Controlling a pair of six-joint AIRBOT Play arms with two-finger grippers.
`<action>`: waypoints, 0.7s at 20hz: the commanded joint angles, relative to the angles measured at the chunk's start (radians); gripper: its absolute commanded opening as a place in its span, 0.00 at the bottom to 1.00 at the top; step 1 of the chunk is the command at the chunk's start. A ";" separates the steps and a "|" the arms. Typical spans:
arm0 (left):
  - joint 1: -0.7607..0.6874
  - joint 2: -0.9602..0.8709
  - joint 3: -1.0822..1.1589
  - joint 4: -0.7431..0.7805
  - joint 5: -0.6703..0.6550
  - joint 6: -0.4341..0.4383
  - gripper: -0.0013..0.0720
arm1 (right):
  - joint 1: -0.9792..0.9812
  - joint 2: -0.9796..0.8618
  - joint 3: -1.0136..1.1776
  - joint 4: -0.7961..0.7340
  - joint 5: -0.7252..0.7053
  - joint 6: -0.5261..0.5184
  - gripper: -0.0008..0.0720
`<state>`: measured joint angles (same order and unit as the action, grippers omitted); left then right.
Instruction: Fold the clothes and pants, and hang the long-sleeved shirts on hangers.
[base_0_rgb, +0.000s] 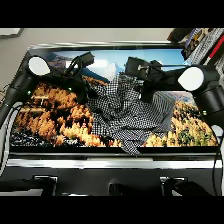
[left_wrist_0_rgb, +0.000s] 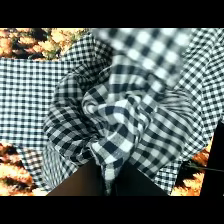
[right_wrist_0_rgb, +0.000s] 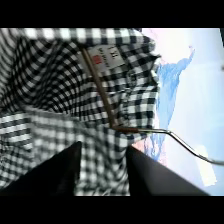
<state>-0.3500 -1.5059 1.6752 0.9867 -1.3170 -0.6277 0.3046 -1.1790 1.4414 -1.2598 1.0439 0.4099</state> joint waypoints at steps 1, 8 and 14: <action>-0.002 0.021 0.001 -0.001 -0.003 0.004 0.04 | -0.074 0.063 0.000 -0.017 0.009 0.103 0.55; -0.060 0.102 0.001 0.000 -0.003 0.004 0.04 | -0.490 0.179 -0.015 0.081 0.219 0.179 0.70; -0.103 0.161 0.001 0.000 -0.003 0.004 0.04 | -0.600 0.142 -0.183 0.264 0.230 0.020 0.76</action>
<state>-0.4370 -1.3689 1.6752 0.9855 -1.3220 -0.6243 -0.2558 -1.0172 1.3251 -1.0840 1.2438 0.4976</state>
